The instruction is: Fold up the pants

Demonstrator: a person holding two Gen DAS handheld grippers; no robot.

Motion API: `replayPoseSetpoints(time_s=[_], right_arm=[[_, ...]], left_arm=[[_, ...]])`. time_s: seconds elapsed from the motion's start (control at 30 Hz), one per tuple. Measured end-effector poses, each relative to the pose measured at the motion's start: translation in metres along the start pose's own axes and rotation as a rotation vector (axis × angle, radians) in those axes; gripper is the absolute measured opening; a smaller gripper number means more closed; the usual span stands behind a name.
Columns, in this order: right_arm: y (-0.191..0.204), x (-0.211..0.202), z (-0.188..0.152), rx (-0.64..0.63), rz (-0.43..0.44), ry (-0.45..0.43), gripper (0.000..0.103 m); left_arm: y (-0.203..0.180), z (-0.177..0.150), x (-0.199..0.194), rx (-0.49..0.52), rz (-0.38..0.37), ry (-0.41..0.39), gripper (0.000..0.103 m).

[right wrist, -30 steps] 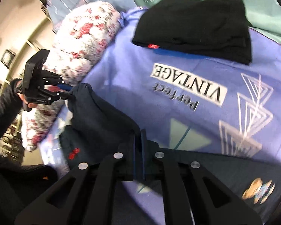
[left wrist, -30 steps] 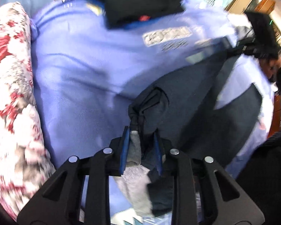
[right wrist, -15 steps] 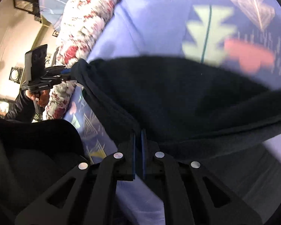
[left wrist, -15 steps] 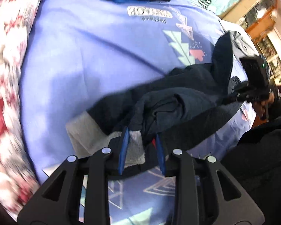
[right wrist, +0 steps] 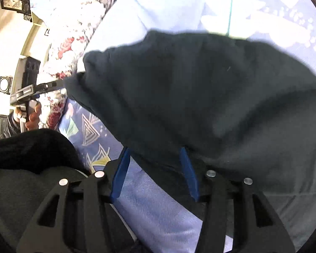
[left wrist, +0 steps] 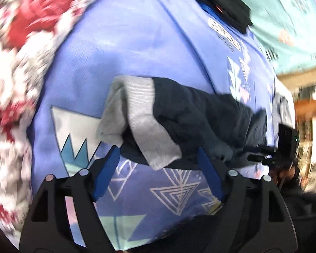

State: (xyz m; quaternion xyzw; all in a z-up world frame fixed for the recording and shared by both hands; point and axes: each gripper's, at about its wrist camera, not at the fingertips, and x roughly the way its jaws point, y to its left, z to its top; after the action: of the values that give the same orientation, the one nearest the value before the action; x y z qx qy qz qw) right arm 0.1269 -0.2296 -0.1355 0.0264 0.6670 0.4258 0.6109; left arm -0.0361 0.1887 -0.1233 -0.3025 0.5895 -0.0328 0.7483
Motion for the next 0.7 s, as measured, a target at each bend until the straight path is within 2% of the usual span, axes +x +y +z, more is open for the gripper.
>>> replayPoseSetpoints(time_s=[0.07,0.13,0.17,0.3,0.4,0.47,0.57,0.67,0.7], right_arm=[[-0.008,-0.024,0.001,0.029,-0.015,-0.064,0.051],[-0.018,-0.042,0.000,0.069,-0.045,-0.118,0.051],[-0.026,-0.052,-0.002,0.099,-0.065,-0.150,0.051],[-0.047,-0.072,-0.008,0.174,-0.102,-0.221,0.053],[-0.055,-0.074,-0.015,0.206,-0.102,-0.244,0.053],[-0.057,-0.073,-0.017,0.225,-0.091,-0.262,0.053],[-0.057,-0.070,-0.017,0.227,-0.083,-0.267,0.053],[-0.056,-0.065,-0.014,0.222,-0.088,-0.258,0.053],[-0.054,-0.064,-0.016,0.217,-0.090,-0.259,0.053]], left_arm=[[0.004,0.001,-0.001,-0.061,0.005,0.007,0.086],[0.013,0.001,0.005,-0.189,0.009,0.048,0.089],[0.018,0.000,0.009,-0.271,-0.018,0.077,0.089],[0.020,-0.007,0.020,-0.419,-0.119,0.136,0.089],[0.012,-0.011,0.029,-0.459,-0.157,0.175,0.089],[0.009,-0.010,0.031,-0.475,-0.160,0.153,0.089],[0.008,-0.004,0.037,-0.551,-0.118,0.102,0.088],[0.005,0.000,0.052,-0.592,-0.095,0.139,0.085],[0.004,0.000,0.055,-0.603,-0.079,0.147,0.078]])
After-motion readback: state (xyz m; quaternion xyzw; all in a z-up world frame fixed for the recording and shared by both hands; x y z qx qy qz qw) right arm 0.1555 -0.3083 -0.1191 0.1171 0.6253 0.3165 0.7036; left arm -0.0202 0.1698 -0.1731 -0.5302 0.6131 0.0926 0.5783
